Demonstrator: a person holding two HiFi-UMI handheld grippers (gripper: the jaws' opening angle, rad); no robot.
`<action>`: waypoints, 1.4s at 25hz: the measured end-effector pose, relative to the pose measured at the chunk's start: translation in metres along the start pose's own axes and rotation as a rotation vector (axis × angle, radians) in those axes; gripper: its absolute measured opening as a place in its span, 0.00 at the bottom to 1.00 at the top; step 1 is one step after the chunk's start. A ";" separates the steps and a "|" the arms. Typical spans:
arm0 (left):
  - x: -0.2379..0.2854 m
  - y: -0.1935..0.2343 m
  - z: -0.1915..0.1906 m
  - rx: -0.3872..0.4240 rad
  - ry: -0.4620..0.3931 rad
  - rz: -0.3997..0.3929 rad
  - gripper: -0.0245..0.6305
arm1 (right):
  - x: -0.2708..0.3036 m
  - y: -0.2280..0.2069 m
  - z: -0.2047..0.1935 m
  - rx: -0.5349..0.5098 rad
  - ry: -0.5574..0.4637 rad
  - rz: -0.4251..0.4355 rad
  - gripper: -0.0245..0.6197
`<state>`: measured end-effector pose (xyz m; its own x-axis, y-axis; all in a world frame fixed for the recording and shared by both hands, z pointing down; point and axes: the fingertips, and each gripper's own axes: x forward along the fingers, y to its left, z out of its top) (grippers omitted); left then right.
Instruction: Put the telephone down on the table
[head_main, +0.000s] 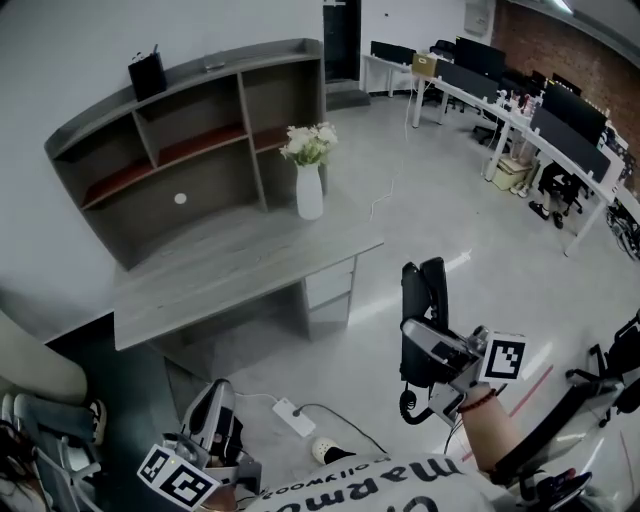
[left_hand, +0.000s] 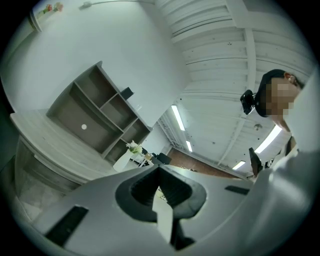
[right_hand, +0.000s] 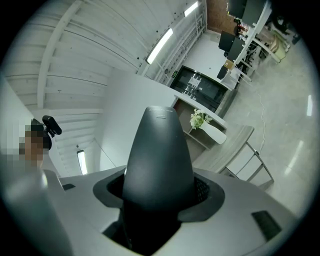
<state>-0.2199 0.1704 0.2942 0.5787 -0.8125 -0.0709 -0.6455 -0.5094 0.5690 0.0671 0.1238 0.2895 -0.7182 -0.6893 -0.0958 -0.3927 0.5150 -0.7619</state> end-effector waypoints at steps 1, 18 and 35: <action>0.005 0.005 0.004 0.004 -0.001 -0.005 0.05 | 0.007 -0.004 0.005 -0.006 -0.003 -0.005 0.48; 0.051 0.063 0.046 0.015 -0.039 -0.027 0.05 | 0.092 -0.054 0.054 -0.033 -0.054 -0.031 0.48; 0.067 0.042 0.015 -0.036 -0.008 -0.030 0.05 | 0.093 -0.068 0.055 0.007 -0.049 -0.043 0.48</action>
<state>-0.2160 0.0903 0.3015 0.5931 -0.7995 -0.0952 -0.6093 -0.5230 0.5960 0.0589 -0.0033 0.2968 -0.6717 -0.7349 -0.0934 -0.4190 0.4809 -0.7702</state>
